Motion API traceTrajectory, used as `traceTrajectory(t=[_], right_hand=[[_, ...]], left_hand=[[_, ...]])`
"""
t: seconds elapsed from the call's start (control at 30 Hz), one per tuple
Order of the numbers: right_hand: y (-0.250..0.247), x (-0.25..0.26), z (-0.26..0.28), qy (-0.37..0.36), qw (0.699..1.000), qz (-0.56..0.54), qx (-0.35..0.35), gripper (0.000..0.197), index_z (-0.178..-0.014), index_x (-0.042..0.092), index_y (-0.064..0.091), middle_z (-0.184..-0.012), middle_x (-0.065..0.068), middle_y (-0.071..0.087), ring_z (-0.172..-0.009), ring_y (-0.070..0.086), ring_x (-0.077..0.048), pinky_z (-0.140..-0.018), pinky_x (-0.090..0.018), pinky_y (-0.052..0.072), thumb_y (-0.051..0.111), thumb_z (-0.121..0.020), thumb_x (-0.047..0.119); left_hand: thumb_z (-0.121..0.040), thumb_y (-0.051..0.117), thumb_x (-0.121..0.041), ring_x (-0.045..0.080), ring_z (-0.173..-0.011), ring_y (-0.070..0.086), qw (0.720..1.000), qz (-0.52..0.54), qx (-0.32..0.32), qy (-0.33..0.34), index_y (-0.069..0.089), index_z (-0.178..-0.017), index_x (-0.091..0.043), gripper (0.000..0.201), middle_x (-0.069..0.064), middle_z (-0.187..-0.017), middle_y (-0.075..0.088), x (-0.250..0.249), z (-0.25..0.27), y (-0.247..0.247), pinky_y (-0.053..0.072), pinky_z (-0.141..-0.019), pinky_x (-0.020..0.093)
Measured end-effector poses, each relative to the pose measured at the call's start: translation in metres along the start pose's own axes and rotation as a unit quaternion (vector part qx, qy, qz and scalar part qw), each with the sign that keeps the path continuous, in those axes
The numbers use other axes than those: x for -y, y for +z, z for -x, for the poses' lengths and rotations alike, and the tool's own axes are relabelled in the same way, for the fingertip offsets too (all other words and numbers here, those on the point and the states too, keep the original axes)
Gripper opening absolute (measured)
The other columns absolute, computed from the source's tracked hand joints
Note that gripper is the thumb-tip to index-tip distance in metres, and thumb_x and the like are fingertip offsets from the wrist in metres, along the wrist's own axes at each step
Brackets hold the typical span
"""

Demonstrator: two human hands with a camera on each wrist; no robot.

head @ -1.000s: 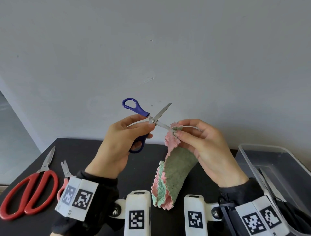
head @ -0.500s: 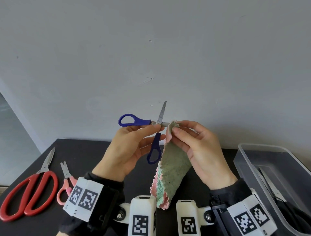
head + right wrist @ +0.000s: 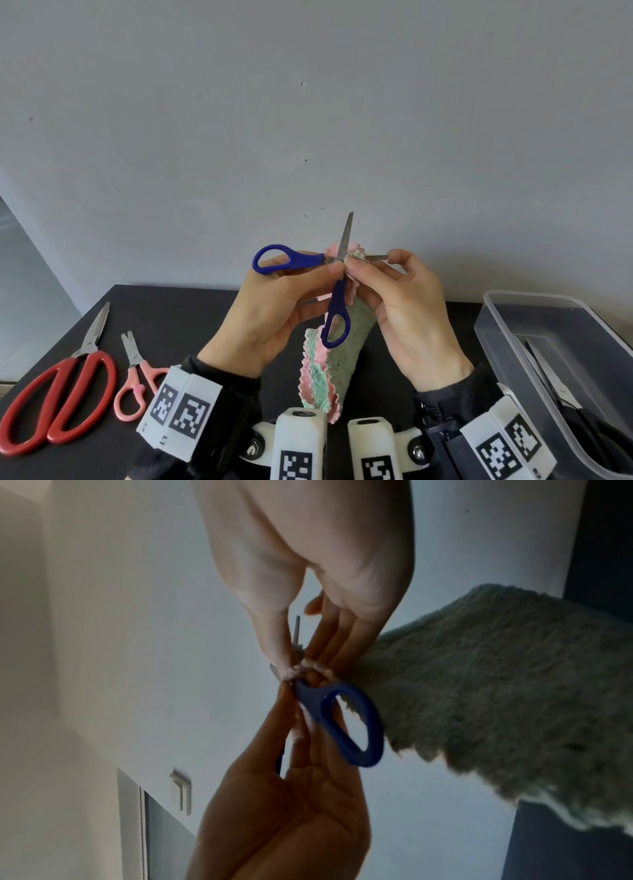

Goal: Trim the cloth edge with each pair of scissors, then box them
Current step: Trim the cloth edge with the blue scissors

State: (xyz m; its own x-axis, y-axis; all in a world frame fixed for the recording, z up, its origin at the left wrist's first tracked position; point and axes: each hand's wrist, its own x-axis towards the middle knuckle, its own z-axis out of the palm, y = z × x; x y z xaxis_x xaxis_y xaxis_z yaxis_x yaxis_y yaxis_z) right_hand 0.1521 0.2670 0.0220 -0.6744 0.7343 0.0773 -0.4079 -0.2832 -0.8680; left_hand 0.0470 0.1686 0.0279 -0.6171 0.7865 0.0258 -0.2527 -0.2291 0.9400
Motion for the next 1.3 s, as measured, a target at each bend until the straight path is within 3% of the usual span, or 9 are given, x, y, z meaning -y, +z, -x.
traceTrajectory(t=[0.17,0.3,0.43,0.57,0.7,0.83,0.97,1.13,1.3], right_hand=[[0.0002,-0.0013,-0.0019,0.003,0.999,-0.021,-0.034,0.043,-0.098,0.017,0.040,-0.083,-0.016,0.074,-0.077,0.070,-0.026,-0.079,-0.037,0.059,0.072,-0.075,0.000],[-0.0004,-0.0002,-0.0024,0.001,0.999,-0.031,-0.041,0.043,-0.096,0.017,0.037,-0.078,-0.013,0.074,-0.074,0.069,-0.023,-0.081,-0.037,0.058,0.071,-0.077,-0.002],[-0.0011,0.0022,-0.0023,-0.011,0.998,-0.040,-0.049,0.042,-0.095,0.017,0.037,-0.079,-0.013,0.074,-0.076,0.070,-0.024,-0.082,-0.037,0.059,0.069,-0.078,-0.004],[0.0016,0.0017,0.0006,-0.017,0.998,-0.065,-0.019,0.038,-0.094,0.013,0.042,-0.082,-0.012,0.074,-0.077,0.071,-0.021,-0.074,-0.031,0.060,0.071,-0.073,-0.001],[0.0062,-0.0004,0.0051,-0.005,0.999,0.008,0.035,0.046,-0.101,0.007,0.053,-0.092,-0.008,0.076,-0.088,0.073,-0.020,-0.074,-0.028,0.058,0.075,-0.061,0.012],[0.0053,0.0007,0.0045,-0.003,1.000,-0.001,0.023,0.040,-0.096,0.007,0.057,-0.093,-0.010,0.076,-0.088,0.073,-0.023,-0.069,-0.026,0.058,0.074,-0.061,0.014],[0.0037,0.0041,0.0034,0.004,0.999,-0.042,0.016,0.036,-0.094,0.007,0.055,-0.082,-0.009,0.075,-0.076,0.073,-0.020,-0.064,-0.024,0.058,0.072,-0.062,0.011],[0.0047,0.0023,0.0021,-0.018,0.999,-0.045,-0.006,0.027,-0.084,0.007,0.057,-0.079,-0.009,0.074,-0.073,0.072,-0.020,-0.063,-0.024,0.057,0.071,-0.061,0.009],[0.0041,0.0018,0.0015,-0.006,0.994,-0.096,0.047,0.020,-0.095,0.005,0.071,-0.094,-0.012,0.074,-0.088,0.072,-0.021,-0.072,-0.024,0.057,0.057,-0.081,0.005]], left_hand=[[-0.067,0.072,-0.011,0.031,-0.079,0.072,1.000,-0.013,-0.015,0.016,0.066,-0.100,0.008,0.039,0.019,-0.089,0.073,0.0014,-0.0010,-0.0002,0.060,-0.068,0.036],[-0.068,0.071,-0.010,0.034,-0.080,0.072,1.000,-0.015,-0.018,0.017,0.067,-0.094,0.006,0.031,0.022,-0.090,0.073,0.0013,-0.0006,-0.0008,0.060,-0.070,0.037],[-0.065,0.072,-0.013,0.037,-0.088,0.071,0.999,-0.016,-0.021,0.020,0.066,-0.100,0.008,0.041,0.023,-0.095,0.072,0.0013,-0.0005,-0.0004,0.060,-0.076,0.041],[-0.068,0.071,-0.012,0.036,-0.089,0.070,1.000,0.002,-0.018,0.018,0.065,-0.103,0.010,0.042,0.024,-0.098,0.071,-0.0013,0.0000,-0.0018,0.060,-0.071,0.038],[-0.066,0.071,-0.013,0.035,-0.086,0.071,1.000,0.002,-0.011,0.016,0.065,-0.102,0.009,0.043,0.022,-0.097,0.072,-0.0026,0.0006,-0.0028,0.059,-0.067,0.035],[-0.066,0.072,-0.015,0.036,-0.091,0.070,1.000,-0.003,-0.019,0.010,0.065,-0.106,0.007,0.046,0.021,-0.100,0.072,-0.0007,-0.0003,-0.0029,0.060,-0.077,0.041],[-0.067,0.071,-0.013,0.028,-0.084,0.071,0.998,0.049,-0.037,0.023,0.068,-0.099,0.003,0.036,0.016,-0.094,0.073,-0.0022,-0.0022,-0.0037,0.059,-0.067,0.034],[-0.067,0.070,-0.013,0.027,-0.085,0.072,0.997,0.057,-0.041,0.032,0.068,-0.098,0.001,0.034,0.014,-0.094,0.074,-0.0018,-0.0024,-0.0042,0.059,-0.067,0.033],[-0.068,0.069,-0.011,0.022,-0.078,0.072,0.995,0.087,-0.044,0.035,0.067,-0.099,0.002,0.034,0.011,-0.091,0.074,-0.0039,-0.0033,-0.0030,0.059,-0.062,0.030]])
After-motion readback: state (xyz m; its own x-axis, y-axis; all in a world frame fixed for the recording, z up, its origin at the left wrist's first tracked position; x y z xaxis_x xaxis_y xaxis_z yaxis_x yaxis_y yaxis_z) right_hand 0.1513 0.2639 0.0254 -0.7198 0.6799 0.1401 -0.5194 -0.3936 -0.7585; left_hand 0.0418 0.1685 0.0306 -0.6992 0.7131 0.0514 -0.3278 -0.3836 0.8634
